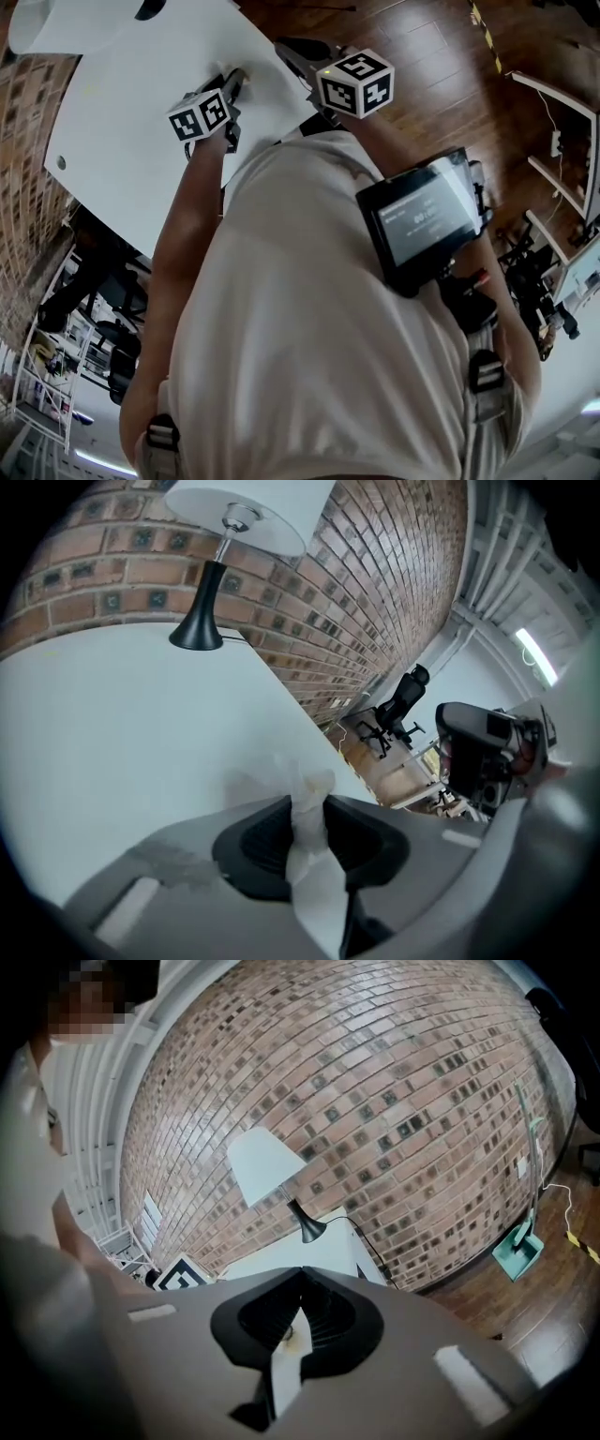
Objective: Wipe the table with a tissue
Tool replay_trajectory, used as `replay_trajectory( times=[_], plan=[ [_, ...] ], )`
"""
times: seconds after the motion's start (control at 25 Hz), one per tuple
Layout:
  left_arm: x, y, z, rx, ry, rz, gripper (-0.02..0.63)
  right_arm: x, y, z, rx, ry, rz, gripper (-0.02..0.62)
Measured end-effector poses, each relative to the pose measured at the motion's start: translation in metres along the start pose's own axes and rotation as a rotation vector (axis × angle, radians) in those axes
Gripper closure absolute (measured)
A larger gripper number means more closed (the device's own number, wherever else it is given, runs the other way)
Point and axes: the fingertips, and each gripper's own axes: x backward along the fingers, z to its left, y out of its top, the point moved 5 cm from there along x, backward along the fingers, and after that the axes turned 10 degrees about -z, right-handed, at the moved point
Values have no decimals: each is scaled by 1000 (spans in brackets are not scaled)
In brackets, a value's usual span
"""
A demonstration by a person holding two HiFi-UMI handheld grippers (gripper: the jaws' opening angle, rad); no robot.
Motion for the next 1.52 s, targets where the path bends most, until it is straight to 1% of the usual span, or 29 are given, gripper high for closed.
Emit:
replay_trajectory(
  times=[0.12, 0.32, 0.4, 0.48, 0.6, 0.72, 0.92, 1.12, 1.36, 1.52],
  plan=[
    [-8, 1, -29, 26, -61, -53, 511, 13, 7, -9, 7, 17, 2, 588],
    [-5, 11, -69, 50, -142, -180, 511, 31, 17, -20, 26, 73, 11, 588],
    [6, 18, -73, 38, -159, -238, 511, 26, 18, -14, 47, 116, 22, 588],
    [22, 24, -70, 14, -157, -292, 511, 16, 18, -2, 72, 175, 41, 589],
    [47, 28, -68, -15, -137, -375, 511, 10, 16, 12, 105, 255, 61, 588],
    [75, 22, -69, -22, -119, -470, 512, 18, 13, 25, 142, 321, 55, 588],
    [135, 11, -58, -47, -66, -598, 511, 19, 10, 68, 204, 419, 53, 589],
    [187, 0, -49, -86, 20, -670, 512, 15, 8, 112, 240, 507, 81, 589],
    [245, -33, -38, -57, 106, -763, 511, 6, -16, 170, 251, 595, 124, 589],
    [275, -47, -32, -77, 160, -798, 511, 4, -31, 200, 278, 647, 155, 589]
  ],
)
